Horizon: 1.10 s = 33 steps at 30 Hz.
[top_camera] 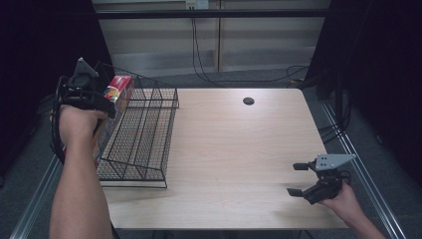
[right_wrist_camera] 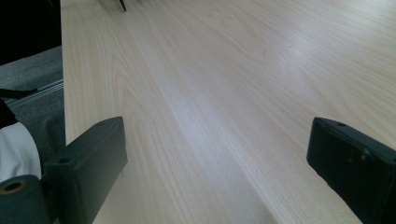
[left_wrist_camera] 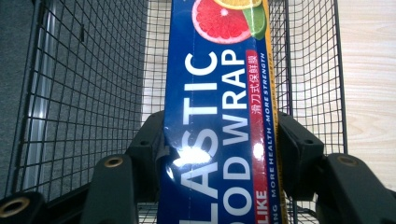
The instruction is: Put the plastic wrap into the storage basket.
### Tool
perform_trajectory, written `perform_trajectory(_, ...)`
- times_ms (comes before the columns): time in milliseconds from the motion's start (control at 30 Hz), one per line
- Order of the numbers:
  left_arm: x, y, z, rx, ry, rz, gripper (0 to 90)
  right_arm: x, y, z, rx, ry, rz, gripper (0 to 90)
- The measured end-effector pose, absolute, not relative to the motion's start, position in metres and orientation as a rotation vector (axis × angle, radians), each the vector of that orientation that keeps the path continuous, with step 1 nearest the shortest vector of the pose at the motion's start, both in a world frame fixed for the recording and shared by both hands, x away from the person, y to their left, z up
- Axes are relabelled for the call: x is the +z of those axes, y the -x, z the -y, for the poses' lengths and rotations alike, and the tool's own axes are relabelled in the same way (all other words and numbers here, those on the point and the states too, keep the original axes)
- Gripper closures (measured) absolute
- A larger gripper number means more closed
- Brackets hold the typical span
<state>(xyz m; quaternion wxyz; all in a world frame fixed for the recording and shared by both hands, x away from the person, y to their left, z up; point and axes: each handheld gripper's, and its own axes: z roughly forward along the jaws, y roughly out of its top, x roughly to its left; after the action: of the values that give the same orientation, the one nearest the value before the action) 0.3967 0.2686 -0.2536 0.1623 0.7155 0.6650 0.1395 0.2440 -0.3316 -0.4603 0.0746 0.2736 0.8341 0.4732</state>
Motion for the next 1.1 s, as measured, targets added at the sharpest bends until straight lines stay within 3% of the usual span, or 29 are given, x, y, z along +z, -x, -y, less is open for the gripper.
perform_trajectory(1100, -0.268, -0.4, -0.273, 0.354, -2.001, -1.997, 42.2, -0.461, -0.244, 0.331, 1.42, -0.826, -2.508, 4.8)
